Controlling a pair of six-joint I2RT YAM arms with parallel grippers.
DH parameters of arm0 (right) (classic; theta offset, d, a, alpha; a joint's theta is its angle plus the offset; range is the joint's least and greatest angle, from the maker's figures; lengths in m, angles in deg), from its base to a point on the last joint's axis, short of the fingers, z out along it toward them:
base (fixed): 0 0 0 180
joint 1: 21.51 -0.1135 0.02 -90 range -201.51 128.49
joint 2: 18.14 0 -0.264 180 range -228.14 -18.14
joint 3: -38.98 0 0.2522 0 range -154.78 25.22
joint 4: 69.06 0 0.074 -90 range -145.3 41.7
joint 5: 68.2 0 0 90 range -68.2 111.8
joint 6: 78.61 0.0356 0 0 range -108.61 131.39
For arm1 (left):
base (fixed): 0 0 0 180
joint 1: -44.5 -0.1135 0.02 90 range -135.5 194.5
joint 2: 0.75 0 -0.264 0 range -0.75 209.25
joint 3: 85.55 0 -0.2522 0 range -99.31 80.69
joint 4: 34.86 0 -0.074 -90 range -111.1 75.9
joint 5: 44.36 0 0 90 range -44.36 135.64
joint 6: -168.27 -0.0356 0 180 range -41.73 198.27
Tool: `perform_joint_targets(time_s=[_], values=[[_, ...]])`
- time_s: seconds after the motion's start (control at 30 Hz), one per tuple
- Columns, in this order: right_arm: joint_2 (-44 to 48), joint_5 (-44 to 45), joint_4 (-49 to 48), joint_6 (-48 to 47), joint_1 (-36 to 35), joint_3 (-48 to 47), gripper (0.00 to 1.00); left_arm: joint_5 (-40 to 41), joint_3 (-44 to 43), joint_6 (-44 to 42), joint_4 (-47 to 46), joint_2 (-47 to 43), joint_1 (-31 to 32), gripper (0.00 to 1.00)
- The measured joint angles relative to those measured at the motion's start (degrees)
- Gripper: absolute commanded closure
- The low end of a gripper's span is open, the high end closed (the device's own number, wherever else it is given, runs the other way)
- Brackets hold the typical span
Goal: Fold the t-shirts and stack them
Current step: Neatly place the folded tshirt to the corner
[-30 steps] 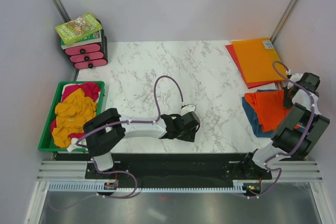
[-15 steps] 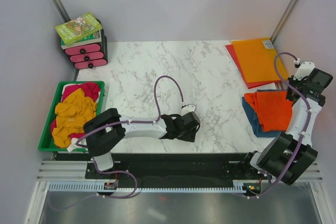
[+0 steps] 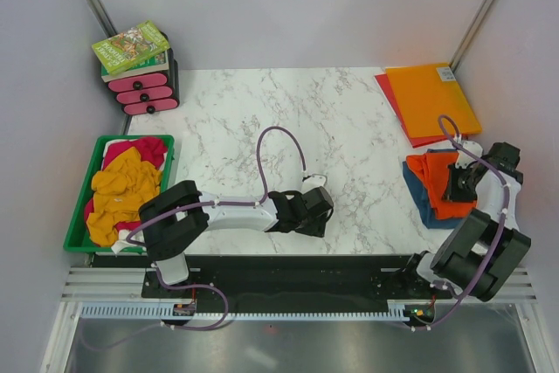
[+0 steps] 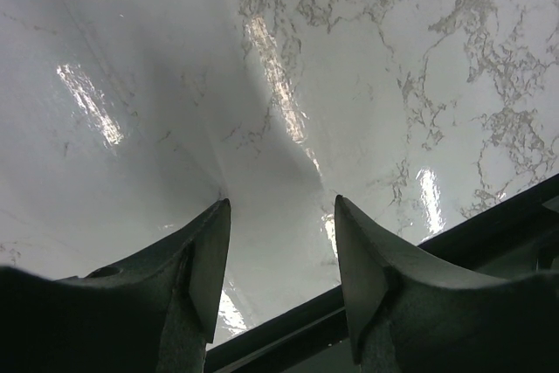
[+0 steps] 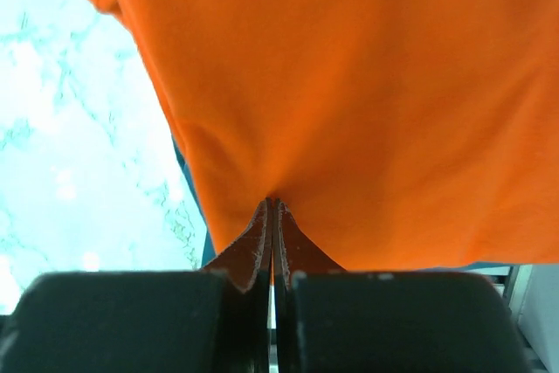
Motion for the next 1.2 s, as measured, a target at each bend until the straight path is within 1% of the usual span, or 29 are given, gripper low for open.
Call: perform_joint_targets(time_s=[0.1, 0.23, 0.3, 0.43, 0.47, 0.53, 0.6, 0.67, 0.73, 0.83, 0.97, 1.07, 1.2], values=[[-2.19, 0.09, 3.5, -2.05, -0.13, -1.03, 1.0, 0.04, 0.02, 0.0, -0.04, 0.0, 0.11, 0.42], [-9.86, 3.06, 9.18, -5.4, -0.33, -5.09, 1.0, 0.0, 0.04, -0.02, -0.35, 0.0, 0.17, 0.42], [-12.13, 4.31, 10.73, -6.62, -0.33, -5.86, 1.0, -0.02, 0.15, -0.02, -0.76, 0.0, 0.22, 0.42], [-10.93, 5.44, 13.14, -7.78, -0.22, -6.45, 1.0, -0.07, 0.81, -0.04, -2.64, -0.02, 0.28, 0.42], [-10.08, 5.11, 13.86, -7.74, -0.2, -7.23, 0.98, -0.07, 0.98, -0.07, -3.13, -0.02, 0.28, 0.42], [-7.54, 3.34, 14.38, -6.6, -0.2, -10.32, 0.97, -0.07, 1.4, -0.17, -4.22, -0.07, 0.28, 0.42], [-5.4, 0.81, 13.77, -4.46, -0.22, -14.51, 0.97, -0.07, 1.75, -0.42, -4.94, -0.22, 0.31, 0.42], [-4.2, -1.09, 11.61, -1.11, -0.87, -18.8, 1.0, -0.02, 2.6, -0.46, -5.92, -0.72, 0.37, 0.42], [-4.46, -1.57, 9.7, 0.92, -1.9, -20.85, 1.0, 0.02, 3.32, -0.48, -6.56, -1.16, 0.42, 0.42], [-7.96, -1.51, 6.99, 4.02, -5.44, -22.29, 1.0, 0.17, 4.09, -0.48, -7.21, -1.6, 0.48, 0.41], [-15.76, -0.74, 4.0, 6.49, -9.86, -21.38, 1.0, 0.37, 4.37, -0.48, -7.69, -1.68, 0.52, 0.42], [-19.12, 0.79, 1.88, 7.65, -12.68, -19.43, 1.0, 0.44, 4.37, -0.5, -7.69, -1.68, 0.55, 0.42], [-24.76, 2.93, 0.26, 8.2, -15.67, -19.17, 1.0, 0.44, 4.28, -0.59, -7.67, -1.62, 0.55, 0.42]])
